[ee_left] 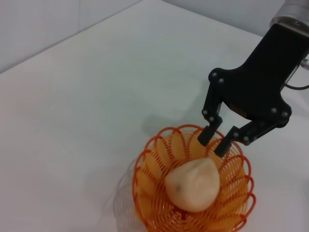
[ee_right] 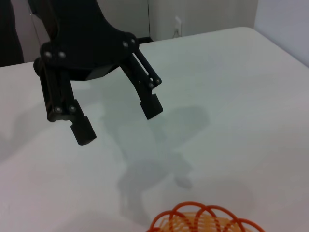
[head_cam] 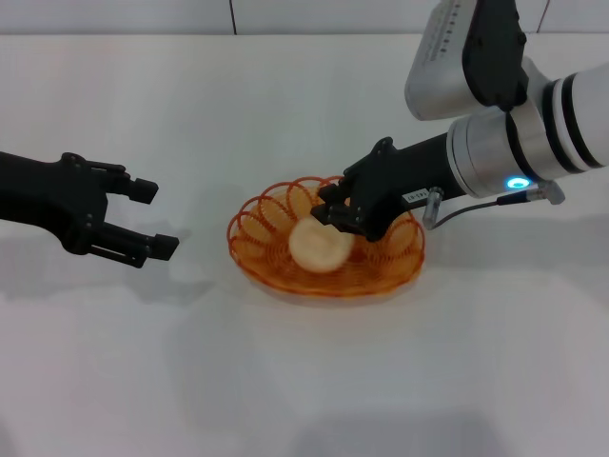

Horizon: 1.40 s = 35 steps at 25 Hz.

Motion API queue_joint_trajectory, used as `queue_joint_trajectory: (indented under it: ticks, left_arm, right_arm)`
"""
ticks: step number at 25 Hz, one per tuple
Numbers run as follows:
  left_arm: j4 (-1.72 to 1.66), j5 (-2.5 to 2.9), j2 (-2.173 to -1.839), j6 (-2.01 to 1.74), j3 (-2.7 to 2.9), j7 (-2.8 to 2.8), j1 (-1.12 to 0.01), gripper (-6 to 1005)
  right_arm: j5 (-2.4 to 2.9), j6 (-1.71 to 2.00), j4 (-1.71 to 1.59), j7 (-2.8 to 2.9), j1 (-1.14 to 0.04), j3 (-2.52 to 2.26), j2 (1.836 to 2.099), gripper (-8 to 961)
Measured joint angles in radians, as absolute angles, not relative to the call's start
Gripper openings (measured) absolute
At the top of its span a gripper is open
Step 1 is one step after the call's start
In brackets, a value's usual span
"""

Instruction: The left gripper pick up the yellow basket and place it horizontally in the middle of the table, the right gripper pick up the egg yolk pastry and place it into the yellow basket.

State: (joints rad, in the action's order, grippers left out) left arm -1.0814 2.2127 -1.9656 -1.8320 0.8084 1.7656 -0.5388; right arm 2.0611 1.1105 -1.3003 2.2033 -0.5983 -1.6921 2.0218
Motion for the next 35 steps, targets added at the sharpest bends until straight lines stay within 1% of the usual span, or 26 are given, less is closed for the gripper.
queue_joint_trajectory:
  ticks: [4,10,13,15,20,29,35]
  left_arm:
    - [-1.081,2.213,-1.966,-1.829,0.806,1.766,-0.538,888]
    - [-1.081,2.214,-1.966,-1.826,0.805,1.765,-0.537,888]
    - [-1.081,2.214,-1.966,-1.825,0.804,1.763,-0.537,888]
    - [-1.081,2.211,-1.966,-1.824,0.803,1.758,-0.535,888]
    - [-1.081,2.205,-1.968,-1.822,0.790,1.723,-0.519,888]
    - [-1.078,2.177,-1.972,-1.828,0.762,1.667,-0.485,888]
    - [-1.072,2.148,-1.973,-1.830,0.762,1.655,-0.467,888]
  right_arm:
    - [2.052,1.110,-1.306,2.203,-0.597,-1.688,2.020,240]
    - [2.053,1.122,-1.339,2.203,-0.574,-1.660,2.015,346]
    - [2.059,1.140,-1.394,2.191,-0.520,-1.618,2.013,399]
    - [2.054,1.157,-1.440,2.168,-0.464,-1.571,2.012,434]
    - [2.030,1.194,-1.498,2.118,-0.353,-1.463,2.013,636]
    - [1.838,1.377,-1.452,1.912,-0.242,-1.280,2.008,638]
    - [1.839,1.384,-1.426,1.901,-0.234,-1.264,2.006,635]
